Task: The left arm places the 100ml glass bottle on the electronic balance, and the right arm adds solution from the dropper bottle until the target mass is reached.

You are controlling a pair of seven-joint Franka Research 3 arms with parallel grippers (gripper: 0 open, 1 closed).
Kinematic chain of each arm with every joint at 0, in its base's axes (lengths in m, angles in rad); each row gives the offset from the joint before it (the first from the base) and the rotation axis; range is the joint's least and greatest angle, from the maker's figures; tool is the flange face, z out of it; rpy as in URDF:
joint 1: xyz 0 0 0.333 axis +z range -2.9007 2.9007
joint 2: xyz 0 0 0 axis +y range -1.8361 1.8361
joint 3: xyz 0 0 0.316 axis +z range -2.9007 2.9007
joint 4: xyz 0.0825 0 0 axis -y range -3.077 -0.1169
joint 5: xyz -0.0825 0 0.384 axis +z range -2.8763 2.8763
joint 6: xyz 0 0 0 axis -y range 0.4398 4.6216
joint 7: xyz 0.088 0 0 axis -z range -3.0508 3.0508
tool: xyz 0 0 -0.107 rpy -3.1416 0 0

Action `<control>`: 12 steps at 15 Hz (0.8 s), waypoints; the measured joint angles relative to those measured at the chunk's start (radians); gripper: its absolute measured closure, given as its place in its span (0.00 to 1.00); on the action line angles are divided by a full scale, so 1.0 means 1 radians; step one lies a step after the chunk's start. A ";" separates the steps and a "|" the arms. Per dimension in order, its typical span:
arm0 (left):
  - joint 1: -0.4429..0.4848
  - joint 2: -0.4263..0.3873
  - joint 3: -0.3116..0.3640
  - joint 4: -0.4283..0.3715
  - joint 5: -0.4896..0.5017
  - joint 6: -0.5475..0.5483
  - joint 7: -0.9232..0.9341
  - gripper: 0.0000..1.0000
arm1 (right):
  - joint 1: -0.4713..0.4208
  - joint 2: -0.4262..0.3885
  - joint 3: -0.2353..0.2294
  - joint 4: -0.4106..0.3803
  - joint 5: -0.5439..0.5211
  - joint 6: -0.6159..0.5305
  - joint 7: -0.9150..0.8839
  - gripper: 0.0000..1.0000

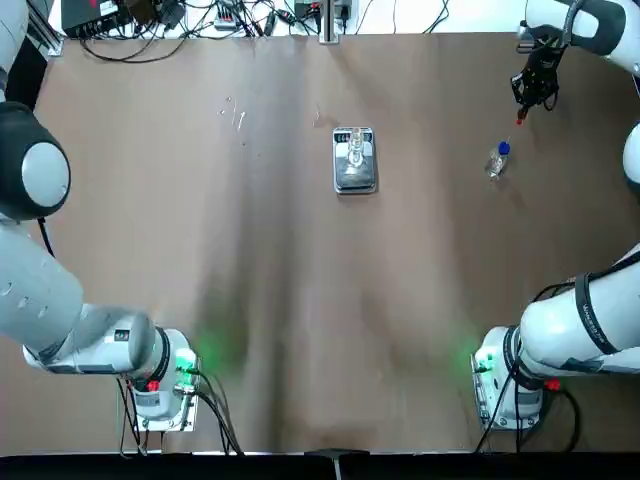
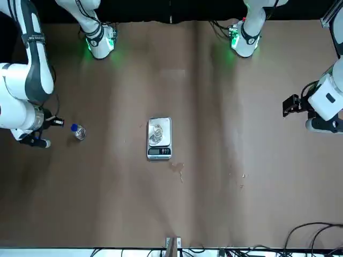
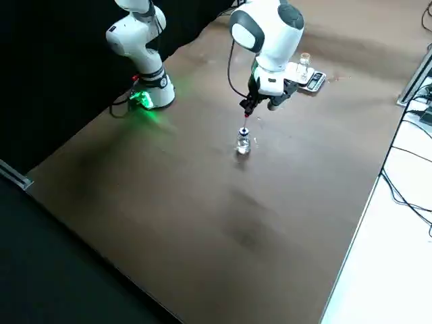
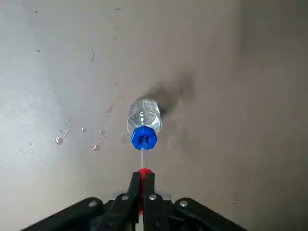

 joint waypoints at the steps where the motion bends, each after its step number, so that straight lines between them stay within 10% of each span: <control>1: 0.000 0.000 0.000 -0.001 0.000 0.000 0.000 0.00 | 0.000 0.000 0.001 -0.001 0.000 0.005 0.000 0.95; 12: 0.000 0.002 0.000 -0.003 0.000 0.000 0.000 0.00 | 0.000 0.000 0.002 -0.051 0.000 0.064 -0.003 0.95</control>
